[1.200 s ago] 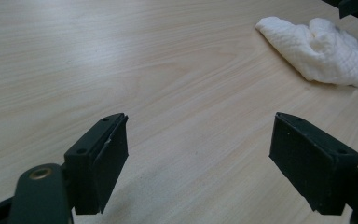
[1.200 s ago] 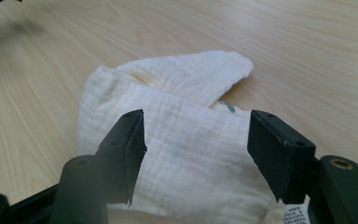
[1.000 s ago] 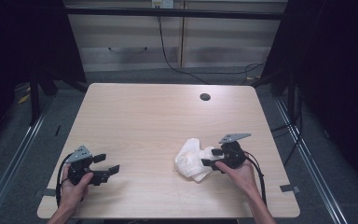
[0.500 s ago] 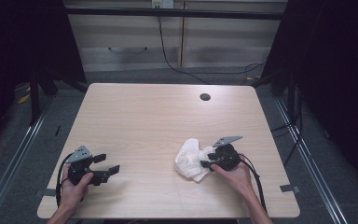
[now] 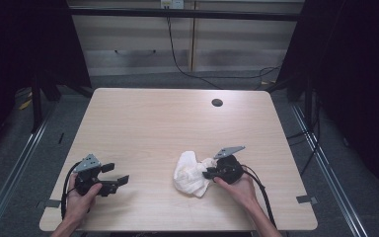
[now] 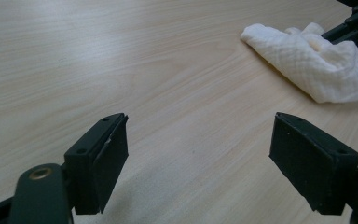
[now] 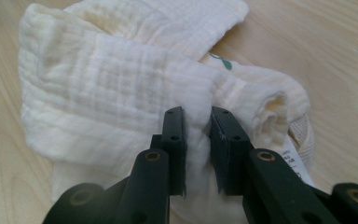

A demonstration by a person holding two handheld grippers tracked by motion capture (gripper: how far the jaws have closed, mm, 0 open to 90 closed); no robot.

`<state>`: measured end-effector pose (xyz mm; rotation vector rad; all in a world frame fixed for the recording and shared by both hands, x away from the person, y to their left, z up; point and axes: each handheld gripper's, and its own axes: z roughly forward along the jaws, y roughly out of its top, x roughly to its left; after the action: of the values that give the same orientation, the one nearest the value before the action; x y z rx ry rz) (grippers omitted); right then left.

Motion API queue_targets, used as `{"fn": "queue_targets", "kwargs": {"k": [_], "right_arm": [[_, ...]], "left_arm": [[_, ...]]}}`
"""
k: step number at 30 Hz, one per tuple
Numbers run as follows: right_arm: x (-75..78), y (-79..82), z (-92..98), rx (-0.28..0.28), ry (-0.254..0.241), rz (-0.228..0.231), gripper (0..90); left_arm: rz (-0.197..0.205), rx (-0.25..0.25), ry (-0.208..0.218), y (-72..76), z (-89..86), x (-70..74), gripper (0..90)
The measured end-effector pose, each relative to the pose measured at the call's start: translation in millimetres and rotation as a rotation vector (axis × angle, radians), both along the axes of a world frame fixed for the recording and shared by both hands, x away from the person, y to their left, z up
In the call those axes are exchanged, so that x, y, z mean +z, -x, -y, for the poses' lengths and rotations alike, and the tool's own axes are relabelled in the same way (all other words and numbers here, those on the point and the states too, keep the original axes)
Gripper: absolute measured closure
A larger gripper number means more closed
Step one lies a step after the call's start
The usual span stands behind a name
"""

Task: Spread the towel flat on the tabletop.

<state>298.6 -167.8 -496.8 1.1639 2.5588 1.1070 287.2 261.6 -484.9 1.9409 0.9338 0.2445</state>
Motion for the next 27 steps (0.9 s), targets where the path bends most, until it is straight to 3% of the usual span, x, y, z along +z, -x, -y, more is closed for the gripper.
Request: {"fn": "queue_targets", "kwargs": {"k": [8,18,20,21,24,25,26,27], "right_arm": [[-0.9,4.5,-22.4,0.055,-0.009,0.012,75.6],[-1.4,6.6,-48.8,0.112,-0.019,0.014,74.3],[-0.9,6.6,-54.0,0.146,-0.02,0.005,73.8],[-1.8,7.2,-58.2,0.173,-0.026,0.018,71.8],[-0.3,8.8,-60.1,0.18,-0.032,-0.001,60.2],[-0.3,8.8,-60.1,0.18,-0.032,-0.001,60.2],[2.8,9.0,-58.7,0.19,-0.073,0.01,53.7],[2.8,9.0,-58.7,0.19,-0.073,0.01,53.7]], "left_arm": [[0.001,0.012,-0.036,-0.6,4.4,-0.4,22.1],[0.004,0.015,-0.038,-0.2,6.5,-0.2,23.2],[0.004,0.015,-0.037,-0.1,6.8,-0.3,23.3],[0.006,0.006,-0.044,0.1,7.7,-0.4,24.5],[0.011,-0.014,-0.063,1.7,11.1,-0.2,29.3],[0.011,-0.014,-0.063,1.7,11.1,-0.2,29.3],[0.011,-0.024,-0.06,2.6,13.4,0.3,29.4],[0.011,-0.024,-0.06,2.6,13.4,0.3,29.6]]}}
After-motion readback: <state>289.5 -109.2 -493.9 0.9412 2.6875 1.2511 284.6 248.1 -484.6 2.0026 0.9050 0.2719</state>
